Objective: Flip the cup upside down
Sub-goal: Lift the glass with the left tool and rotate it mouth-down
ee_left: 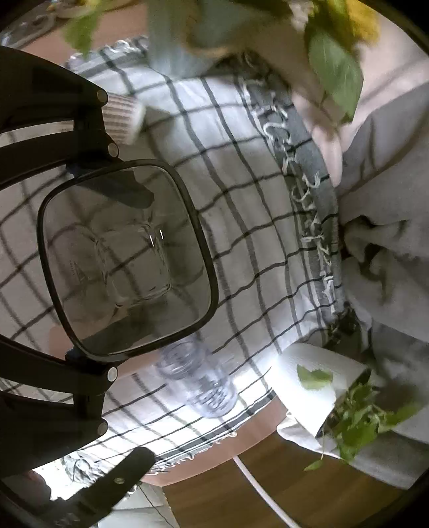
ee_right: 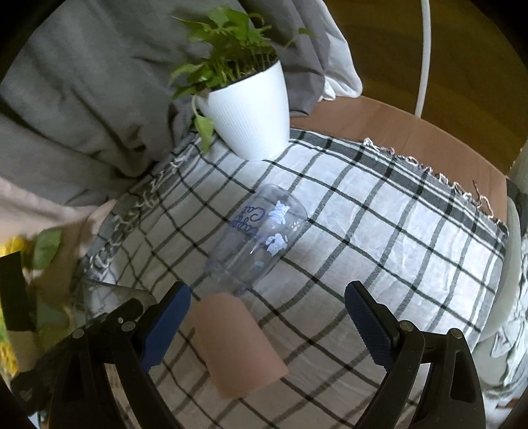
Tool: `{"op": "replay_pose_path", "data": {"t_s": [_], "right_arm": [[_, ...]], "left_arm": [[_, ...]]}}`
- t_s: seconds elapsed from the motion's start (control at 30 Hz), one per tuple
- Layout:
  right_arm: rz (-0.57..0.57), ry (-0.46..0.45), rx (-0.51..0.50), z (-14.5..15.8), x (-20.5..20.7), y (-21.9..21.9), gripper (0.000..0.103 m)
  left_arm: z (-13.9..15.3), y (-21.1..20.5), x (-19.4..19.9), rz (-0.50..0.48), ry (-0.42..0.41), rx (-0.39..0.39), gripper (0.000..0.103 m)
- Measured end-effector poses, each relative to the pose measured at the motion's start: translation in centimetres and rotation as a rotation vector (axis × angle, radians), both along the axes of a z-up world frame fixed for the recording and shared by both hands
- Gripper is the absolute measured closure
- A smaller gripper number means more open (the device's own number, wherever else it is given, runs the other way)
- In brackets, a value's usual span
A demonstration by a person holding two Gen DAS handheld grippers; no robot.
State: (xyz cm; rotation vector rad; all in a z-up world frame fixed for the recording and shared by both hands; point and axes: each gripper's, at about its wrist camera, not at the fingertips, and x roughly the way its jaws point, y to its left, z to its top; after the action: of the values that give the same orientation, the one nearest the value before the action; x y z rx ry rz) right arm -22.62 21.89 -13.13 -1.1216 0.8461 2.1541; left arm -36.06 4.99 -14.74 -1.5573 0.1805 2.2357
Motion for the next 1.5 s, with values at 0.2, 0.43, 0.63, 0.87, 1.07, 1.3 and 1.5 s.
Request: {"op": "replay_pose_path", "data": {"t_s": [0.2, 0.43, 0.63, 0.87, 1.07, 1.3, 1.5], "right_arm": [[0.118, 0.000, 0.015, 1.0, 2.4, -0.8, 0.008], [0.262, -0.056, 0.046, 0.1, 5.3, -2.0, 0.008], [0.299, -0.084, 0.101, -0.4, 7.7, -1.7, 0.008], [0.363, -0.110, 0.181, -0.5, 9.4, -2.1, 0.008], [0.427, -0.137, 0.190, -1.5, 10.6, -2.2, 0.008], [0.456, -0.156, 0.192, -2.2, 11.6, -2.4, 0.008], [0.465, -0.167, 0.195, -2.5, 12.0, -2.3, 0.008]], "left_arm": [[1.0, -1.0, 5.3, 0.049, 0.034, -0.025, 0.032], [-1.4, -1.5, 9.8, 0.155, 0.000, -0.003, 0.032], [-4.2, -2.0, 11.5, 0.289, 0.039, 0.025, 0.032], [-6.5, -1.8, 14.6, 0.340, 0.051, 0.030, 0.032], [-6.3, -1.5, 17.7, 0.352, 0.065, 0.010, 0.034], [-6.4, -0.8, 19.4, 0.348, 0.056, 0.005, 0.037], [-6.3, -0.5, 20.3, 0.350, 0.038, 0.007, 0.037]]}}
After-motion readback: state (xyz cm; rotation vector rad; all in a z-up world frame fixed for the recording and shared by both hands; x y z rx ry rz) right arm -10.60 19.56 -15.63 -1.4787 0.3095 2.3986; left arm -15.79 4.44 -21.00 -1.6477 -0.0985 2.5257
